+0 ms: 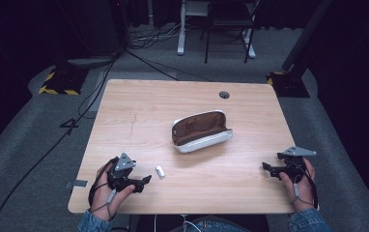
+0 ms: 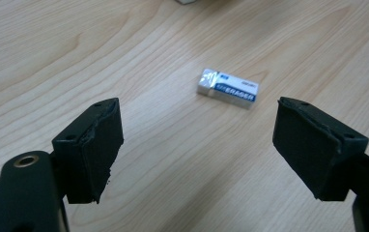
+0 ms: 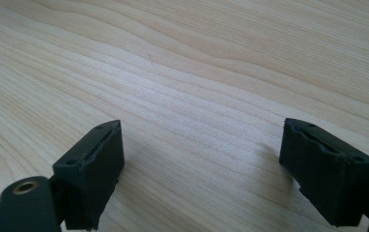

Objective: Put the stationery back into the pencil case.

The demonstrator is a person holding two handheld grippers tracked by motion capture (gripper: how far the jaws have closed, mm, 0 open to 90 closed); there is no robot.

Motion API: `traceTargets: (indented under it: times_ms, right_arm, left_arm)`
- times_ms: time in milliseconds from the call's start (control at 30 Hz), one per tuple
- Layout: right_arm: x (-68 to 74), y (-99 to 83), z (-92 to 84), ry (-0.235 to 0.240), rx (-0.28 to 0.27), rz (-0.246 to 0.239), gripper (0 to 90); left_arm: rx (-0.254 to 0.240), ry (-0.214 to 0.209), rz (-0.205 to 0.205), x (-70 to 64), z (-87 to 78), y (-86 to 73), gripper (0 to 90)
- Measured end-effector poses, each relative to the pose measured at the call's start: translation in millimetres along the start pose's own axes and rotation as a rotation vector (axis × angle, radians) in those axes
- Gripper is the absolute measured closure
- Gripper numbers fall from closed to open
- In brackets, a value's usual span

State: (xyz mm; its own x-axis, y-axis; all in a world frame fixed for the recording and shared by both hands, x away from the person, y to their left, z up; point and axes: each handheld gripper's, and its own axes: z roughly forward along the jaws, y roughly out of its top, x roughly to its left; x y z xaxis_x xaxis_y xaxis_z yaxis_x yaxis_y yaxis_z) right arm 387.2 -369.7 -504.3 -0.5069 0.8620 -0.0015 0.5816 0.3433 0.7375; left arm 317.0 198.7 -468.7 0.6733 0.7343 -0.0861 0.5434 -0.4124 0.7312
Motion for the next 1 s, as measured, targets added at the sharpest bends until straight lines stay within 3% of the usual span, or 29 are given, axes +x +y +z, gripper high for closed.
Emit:
traceTargets:
  times_ms: [367, 500, 600, 800, 933, 1000]
  right_arm:
    - [0.1, 0.0, 0.0, 0.000, 0.000, 0.001, 16.4]
    - [0.0, 0.0, 0.0, 0.000, 0.000, 0.000, 16.4]
    - [0.0, 0.0, 0.0, 0.000, 0.000, 0.000, 16.4]
    - [0.0, 0.0, 0.0, 0.000, 0.000, 0.000, 16.4]
    - [0.0, 0.0, 0.0, 0.000, 0.000, 0.000, 16.4]
    - [0.0, 0.0, 0.0, 0.000, 0.000, 0.000, 16.4]
  left_arm:
    - [-0.005, -0.061, 0.051, -13.8, 21.6, 11.4, 20.4]
    - [-0.006, -0.079, 0.044, -12.9, 31.6, 15.9, 23.1]
    - [0.005, -0.082, 0.045, -11.5, 39.3, 19.0, 24.3]
    - [0.040, -0.050, 0.080, -13.0, 53.2, 20.0, 24.9]
    - [0.053, -0.052, 0.068, -10.4, 58.0, 19.2, 26.5]
    - [0.069, -0.075, 0.065, -9.3, 60.9, 17.8, 27.5]
